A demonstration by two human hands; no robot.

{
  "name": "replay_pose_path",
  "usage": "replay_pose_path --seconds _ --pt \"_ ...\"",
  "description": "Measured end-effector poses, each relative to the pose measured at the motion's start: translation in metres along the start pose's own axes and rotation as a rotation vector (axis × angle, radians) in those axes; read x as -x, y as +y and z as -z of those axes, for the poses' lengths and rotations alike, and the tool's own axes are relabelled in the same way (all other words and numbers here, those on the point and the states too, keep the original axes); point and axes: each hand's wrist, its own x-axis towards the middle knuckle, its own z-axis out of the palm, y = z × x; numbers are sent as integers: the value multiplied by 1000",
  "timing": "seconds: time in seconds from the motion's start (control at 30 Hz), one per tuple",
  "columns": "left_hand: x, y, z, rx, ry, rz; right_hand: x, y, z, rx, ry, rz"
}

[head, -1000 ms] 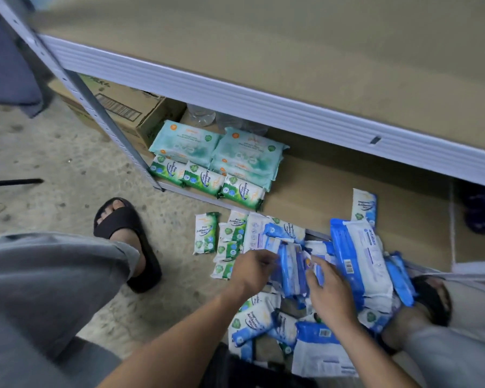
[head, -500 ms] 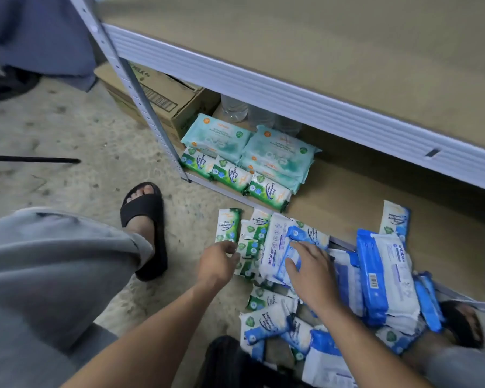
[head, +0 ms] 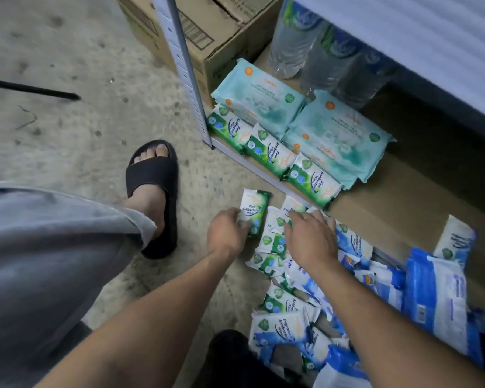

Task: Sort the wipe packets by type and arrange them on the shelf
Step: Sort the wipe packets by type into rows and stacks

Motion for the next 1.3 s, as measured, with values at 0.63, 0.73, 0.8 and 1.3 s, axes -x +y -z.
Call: replay_pose_path --seconds 0.63,0.73,0.8,1.3 --pt "-10 -9 -16 178 -36 83 -14 -41 -22 -20 -59 -126" --pt "-14 -12 -3 161 -9 72 -20 -52 -27 -142 -36 -182" --pt "-21 -17 9 149 21 70 -24 -56 -30 -222 -44 -229" --pt "-90 -35 80 46 195 -71 -53 -121 -18 -531 25 -85"
